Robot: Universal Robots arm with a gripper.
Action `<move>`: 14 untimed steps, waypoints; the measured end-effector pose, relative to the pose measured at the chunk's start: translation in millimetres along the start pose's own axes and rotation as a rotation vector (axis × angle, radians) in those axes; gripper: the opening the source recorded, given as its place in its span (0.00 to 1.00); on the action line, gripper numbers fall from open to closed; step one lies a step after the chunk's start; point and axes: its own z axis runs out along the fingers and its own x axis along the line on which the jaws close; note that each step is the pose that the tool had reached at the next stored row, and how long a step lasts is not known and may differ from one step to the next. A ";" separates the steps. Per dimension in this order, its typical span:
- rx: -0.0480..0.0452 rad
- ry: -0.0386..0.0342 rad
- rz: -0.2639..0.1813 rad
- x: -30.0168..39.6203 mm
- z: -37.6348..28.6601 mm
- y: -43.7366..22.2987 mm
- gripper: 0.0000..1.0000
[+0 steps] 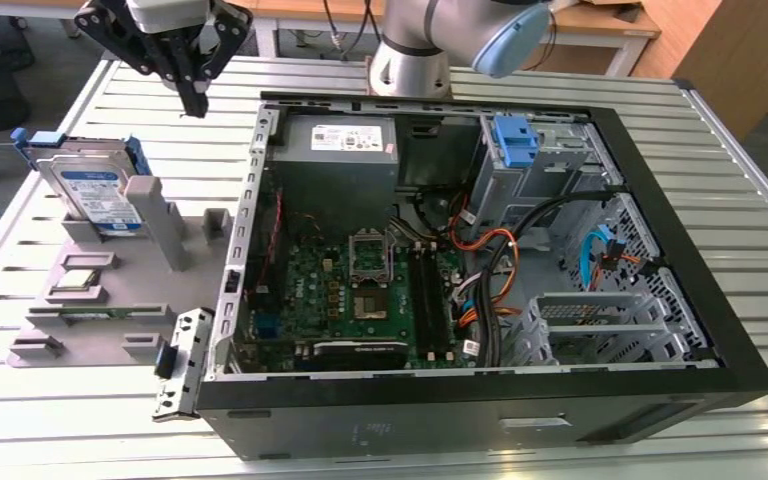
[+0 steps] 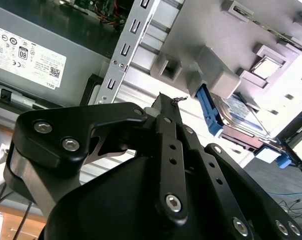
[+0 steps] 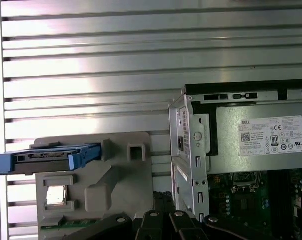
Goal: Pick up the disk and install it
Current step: 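Reach for the disk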
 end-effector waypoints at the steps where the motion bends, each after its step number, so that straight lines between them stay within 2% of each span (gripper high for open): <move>1: 0.0000 0.0000 0.000 1.1 0.0 -0.1 0.10; 14: 0.0000 0.0000 0.000 16.5 -0.4 -1.2 0.10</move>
